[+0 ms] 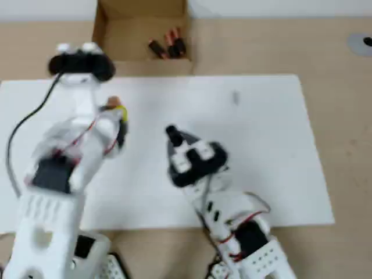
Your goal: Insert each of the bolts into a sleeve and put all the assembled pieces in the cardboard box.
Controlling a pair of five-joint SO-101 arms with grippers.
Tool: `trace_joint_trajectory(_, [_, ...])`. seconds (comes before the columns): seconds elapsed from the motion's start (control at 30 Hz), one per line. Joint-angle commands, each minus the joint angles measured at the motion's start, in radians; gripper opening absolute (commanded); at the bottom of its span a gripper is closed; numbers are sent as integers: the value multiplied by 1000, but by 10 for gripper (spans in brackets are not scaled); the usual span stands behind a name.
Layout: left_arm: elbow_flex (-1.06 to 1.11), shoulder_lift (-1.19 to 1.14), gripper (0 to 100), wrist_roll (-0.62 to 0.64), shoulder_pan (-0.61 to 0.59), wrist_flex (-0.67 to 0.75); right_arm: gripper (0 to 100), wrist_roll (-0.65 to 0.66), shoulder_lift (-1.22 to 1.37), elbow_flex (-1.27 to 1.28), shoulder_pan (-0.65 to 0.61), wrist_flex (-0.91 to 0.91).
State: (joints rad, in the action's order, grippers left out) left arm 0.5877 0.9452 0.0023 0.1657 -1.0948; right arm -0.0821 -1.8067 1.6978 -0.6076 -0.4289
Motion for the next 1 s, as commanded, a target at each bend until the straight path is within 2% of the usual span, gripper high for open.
trace_joint_trajectory(0.0, [9,225,8,5,38,-3,11,-178,-42,-5,-10,38])
trace_joint_trajectory(0.13, [43,438,7,5,115,-9,10,-249,-42,-5,-65,37])
trace_joint_trajectory(0.33, [153,674,7,2,218,-9,10,-247,-42,-5,-246,-8])
trace_joint_trajectory(0.57, [239,872,6,-2,221,-11,10,-147,-42,-7,-268,-12])
trace_joint_trajectory(0.87, [242,883,7,-11,219,-6,10,-147,-41,-7,-335,-5])
trace_joint_trajectory(0.97, [334,883,7,-52,215,58,10,-147,-41,-7,-344,-5])
